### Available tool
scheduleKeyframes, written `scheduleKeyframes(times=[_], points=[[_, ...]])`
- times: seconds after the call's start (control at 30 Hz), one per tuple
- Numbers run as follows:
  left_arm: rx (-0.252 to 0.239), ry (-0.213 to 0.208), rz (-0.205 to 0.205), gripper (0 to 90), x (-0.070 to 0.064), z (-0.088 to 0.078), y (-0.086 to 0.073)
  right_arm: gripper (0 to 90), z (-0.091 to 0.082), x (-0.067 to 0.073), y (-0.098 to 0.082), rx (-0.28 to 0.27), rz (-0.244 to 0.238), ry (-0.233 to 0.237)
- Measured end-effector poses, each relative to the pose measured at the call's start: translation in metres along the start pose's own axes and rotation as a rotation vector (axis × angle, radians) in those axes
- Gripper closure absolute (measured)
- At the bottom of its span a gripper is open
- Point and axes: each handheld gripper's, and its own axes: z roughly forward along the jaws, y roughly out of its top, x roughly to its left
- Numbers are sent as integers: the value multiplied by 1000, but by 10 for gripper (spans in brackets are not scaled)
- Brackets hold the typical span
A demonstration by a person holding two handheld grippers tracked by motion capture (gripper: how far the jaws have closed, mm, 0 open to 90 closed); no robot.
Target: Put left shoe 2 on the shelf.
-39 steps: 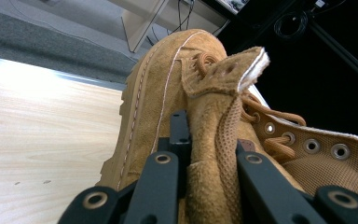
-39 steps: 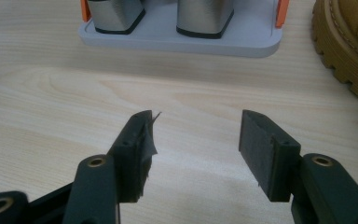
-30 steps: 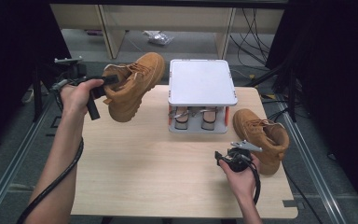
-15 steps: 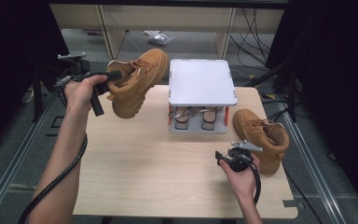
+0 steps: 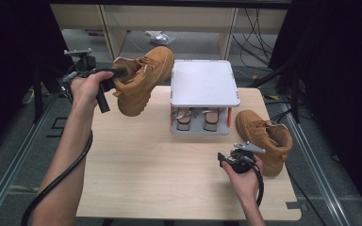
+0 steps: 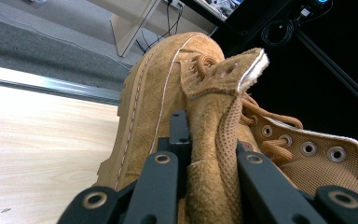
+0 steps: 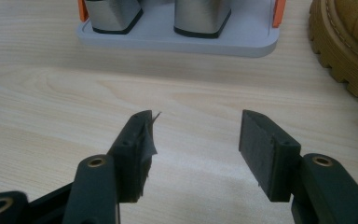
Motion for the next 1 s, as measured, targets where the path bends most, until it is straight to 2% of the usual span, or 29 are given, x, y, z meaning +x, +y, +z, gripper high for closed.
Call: scheduleKeyframes(times=[0.2, 0.23, 0.27, 0.57, 0.63, 0.67, 0.73, 0.93, 1.0], points=[[2, -2, 3, 823, -6, 7, 2, 458, -1, 0, 0, 11, 0, -5], [6, -1, -1, 823, -7, 8, 3, 458, 0, -1, 0, -4, -13, 4], [3, -3, 3, 823, -8, 9, 3, 458, -1, 0, 0, 4, 4, 2], [9, -10, 4, 823, -16, 17, 4, 458, -1, -3, -1, 2, -5, -6], [13, -10, 3, 823, -17, 19, 4, 458, -1, -2, -1, -4, 6, 0], [14, -12, 8, 822, -17, 20, 5, 458, -3, 0, 0, 19, 31, -12], [16, -11, 9, 822, -18, 22, 5, 458, -2, -2, 0, -4, 4, -3], [16, -5, 6, 822, -24, 28, 7, 458, -2, -2, 0, 5, 0, -6], [19, -7, 14, 822, -25, 30, 8, 458, 0, -2, 0, -9, 3, 1]])
